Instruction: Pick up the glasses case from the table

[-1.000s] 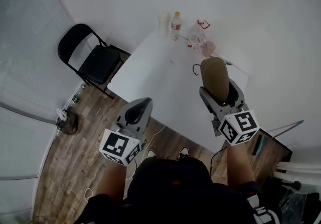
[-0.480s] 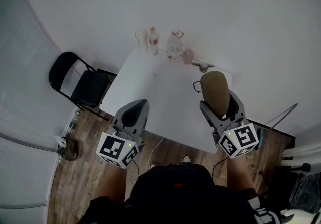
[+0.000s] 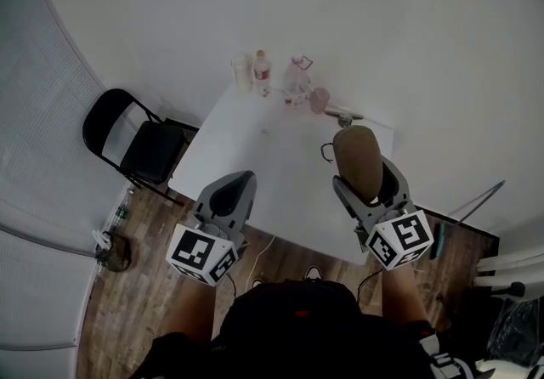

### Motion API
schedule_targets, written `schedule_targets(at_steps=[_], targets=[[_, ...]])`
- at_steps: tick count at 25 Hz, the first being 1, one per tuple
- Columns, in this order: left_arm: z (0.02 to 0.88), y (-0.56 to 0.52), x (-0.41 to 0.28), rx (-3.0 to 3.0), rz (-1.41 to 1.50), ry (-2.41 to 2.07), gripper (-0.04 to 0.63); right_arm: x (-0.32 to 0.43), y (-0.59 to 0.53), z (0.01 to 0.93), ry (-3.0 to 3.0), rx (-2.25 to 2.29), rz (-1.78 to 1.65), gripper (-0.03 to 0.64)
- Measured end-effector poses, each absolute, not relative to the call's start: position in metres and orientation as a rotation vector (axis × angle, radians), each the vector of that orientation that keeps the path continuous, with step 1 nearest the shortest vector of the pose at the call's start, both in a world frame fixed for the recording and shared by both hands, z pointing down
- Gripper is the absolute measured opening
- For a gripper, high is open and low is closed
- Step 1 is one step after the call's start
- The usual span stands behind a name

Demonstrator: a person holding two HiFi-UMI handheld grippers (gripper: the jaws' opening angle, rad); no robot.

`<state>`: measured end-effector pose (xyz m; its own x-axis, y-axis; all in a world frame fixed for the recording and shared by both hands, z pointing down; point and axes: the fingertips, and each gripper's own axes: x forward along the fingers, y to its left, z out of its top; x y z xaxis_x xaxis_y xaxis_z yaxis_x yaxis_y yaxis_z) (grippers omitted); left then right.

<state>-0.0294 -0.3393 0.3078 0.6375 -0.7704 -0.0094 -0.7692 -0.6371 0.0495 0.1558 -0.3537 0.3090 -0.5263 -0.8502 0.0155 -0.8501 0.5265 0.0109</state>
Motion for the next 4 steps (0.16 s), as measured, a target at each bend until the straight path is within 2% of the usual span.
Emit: schedule_targets(at_steps=[4], targets=[[0.3086,-0.3420,-0.0343,2.807,-0.051,-1.325,0.023,0.1475,-0.3581,0.3088,-2.743,1.496,-0.001,0.396]])
